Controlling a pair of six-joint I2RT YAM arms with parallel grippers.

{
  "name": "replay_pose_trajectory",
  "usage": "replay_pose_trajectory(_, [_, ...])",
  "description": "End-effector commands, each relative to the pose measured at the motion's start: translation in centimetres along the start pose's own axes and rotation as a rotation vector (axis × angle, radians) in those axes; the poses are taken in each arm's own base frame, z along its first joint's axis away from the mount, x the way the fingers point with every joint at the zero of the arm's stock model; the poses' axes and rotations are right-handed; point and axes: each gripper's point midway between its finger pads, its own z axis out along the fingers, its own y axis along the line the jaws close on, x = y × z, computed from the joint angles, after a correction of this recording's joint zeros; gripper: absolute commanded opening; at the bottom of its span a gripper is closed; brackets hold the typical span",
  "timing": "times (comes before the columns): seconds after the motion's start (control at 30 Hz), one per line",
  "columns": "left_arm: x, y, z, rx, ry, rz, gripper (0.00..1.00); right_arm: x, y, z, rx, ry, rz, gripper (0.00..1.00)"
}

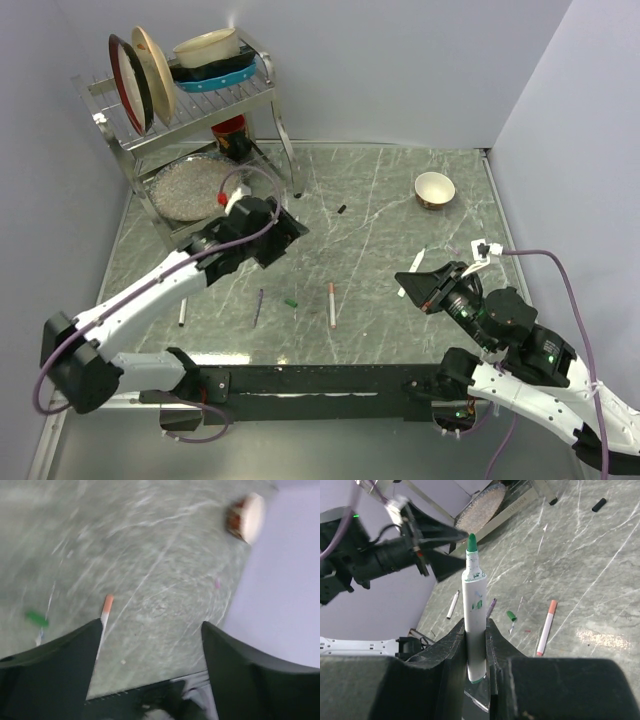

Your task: Insert the pens into the pen caps

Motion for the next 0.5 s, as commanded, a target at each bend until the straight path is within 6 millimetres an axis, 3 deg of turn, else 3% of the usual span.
replay_pose_trajectory(0.0, [2.7,5.7,1.3,-0.413,0.069,-0.347,0.77,-0.1,0.0,0.5,-0.002,-0.020,0.023,0.00])
replay_pose_trajectory(0.03, [3.6,6.6,1.6,-0.460,0.095,-0.356,0.71,0.0,0.1,0.5,-0.004,-0.019,0.023,0.00])
replay_pose_trajectory(0.1, [5.1,8.9,2.5,-0.567,0.104,-0.407,0.69,0.0,0.1,0.5,-0.006,-0.015,0.022,0.00])
replay_pose_trajectory(0.2, [6.2,10.0,3.2,-0.597,0.097,-0.452,0.70,-0.1,0.1,0.5,0.000,-0.013,0.017,0.00])
replay_pose_trajectory(0.33, [6.9,11.1,3.8,-0.662,0.103,-0.469,0.53,-0.2,-0.3,0.2,0.014,-0.020,0.012,0.00])
replay_pose_trajectory(0.47, [8.4,13.4,4.8,-0.773,0.137,-0.453,0.54,-0.2,-0.6,0.0,0.016,-0.028,0.015,0.00])
